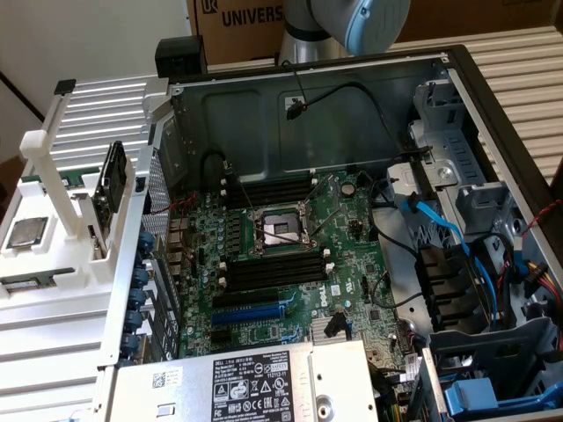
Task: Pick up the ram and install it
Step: 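Pick up the ram and move it above insertion slot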
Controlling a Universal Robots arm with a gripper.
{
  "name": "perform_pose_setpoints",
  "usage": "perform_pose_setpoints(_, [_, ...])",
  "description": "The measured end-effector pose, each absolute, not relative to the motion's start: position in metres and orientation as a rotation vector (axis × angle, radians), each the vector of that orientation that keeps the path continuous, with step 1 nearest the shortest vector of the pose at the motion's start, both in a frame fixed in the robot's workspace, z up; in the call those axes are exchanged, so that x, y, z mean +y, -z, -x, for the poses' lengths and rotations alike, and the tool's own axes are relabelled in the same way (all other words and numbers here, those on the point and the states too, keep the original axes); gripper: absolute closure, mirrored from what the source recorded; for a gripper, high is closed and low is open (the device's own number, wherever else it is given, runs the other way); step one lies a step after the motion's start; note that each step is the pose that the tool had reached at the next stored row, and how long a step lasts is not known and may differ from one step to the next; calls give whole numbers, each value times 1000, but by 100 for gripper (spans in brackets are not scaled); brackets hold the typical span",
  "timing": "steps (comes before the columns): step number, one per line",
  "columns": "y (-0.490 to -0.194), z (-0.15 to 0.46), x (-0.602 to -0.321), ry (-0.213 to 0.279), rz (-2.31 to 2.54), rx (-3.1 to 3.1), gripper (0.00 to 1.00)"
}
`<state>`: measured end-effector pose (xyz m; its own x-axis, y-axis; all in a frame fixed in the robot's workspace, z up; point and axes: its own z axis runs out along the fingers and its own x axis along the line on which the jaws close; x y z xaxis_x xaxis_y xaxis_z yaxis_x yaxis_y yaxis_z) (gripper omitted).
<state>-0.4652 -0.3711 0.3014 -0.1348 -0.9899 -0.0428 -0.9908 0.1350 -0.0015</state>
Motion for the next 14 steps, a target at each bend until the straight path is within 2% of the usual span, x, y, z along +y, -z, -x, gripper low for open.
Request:
perform_pose_setpoints(11, [-300, 465, -371, -45, 2043, 2340, 89])
perform_pose_setpoints(12, [-300, 465, -371, -45, 2043, 2340, 83])
perform_pose_setpoints(13, [-300, 465, -371, -45, 2043, 2340, 83])
perform_pose_setpoints(14, [-300, 465, -371, -45, 2043, 2340, 76])
